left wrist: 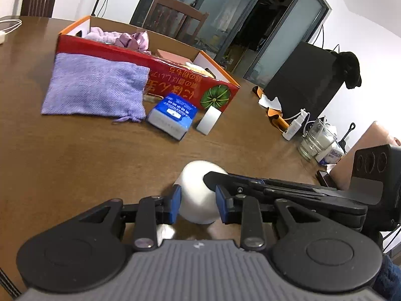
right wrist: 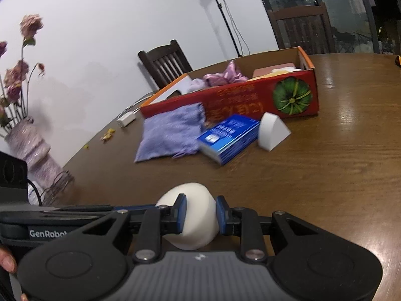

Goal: Organize soft objects
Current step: 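Reach the right tool to the white round sponge and grasp it, then carry the white sponge into the box and open the right tool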

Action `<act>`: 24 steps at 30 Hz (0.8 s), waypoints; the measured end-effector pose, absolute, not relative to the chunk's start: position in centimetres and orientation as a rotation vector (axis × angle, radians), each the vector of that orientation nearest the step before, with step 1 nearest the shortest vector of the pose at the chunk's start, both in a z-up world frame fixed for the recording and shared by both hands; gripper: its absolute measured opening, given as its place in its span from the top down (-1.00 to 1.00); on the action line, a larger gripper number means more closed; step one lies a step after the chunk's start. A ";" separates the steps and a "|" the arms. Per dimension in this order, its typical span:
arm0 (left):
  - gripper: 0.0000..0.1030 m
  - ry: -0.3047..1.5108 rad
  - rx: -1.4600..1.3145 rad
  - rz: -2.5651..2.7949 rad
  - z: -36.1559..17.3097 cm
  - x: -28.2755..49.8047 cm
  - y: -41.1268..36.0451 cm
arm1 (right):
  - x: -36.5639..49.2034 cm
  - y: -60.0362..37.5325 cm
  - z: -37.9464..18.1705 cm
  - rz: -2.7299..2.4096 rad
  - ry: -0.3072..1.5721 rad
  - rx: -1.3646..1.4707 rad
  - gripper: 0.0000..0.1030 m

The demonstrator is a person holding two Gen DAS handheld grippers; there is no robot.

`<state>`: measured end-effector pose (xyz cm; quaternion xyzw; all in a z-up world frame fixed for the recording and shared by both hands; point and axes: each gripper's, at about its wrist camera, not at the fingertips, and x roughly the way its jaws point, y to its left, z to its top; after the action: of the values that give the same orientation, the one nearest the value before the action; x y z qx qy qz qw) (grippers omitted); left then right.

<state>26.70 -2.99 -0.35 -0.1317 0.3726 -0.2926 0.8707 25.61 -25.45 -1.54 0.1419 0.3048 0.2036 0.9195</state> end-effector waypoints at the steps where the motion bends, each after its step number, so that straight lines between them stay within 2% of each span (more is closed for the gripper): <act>1: 0.41 0.778 -0.275 -0.610 -0.3 26.4 -2.8 | 25.3 -25.2 -1.5 0.418 0.626 0.285 0.52; 14: 0.41 0.726 -0.277 -0.626 0.6 26.0 -2.5 | 24.1 -24.7 -0.3 0.403 0.596 0.266 0.52; 24: 0.41 0.575 -0.253 -0.685 6.2 34.7 -3.9 | 31.1 -26.3 6.0 0.399 0.458 0.230 0.52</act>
<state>34.73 -3.86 6.22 -0.1220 0.2774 -0.3301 0.8940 31.10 -26.30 5.96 0.1131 0.2250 0.1962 0.9477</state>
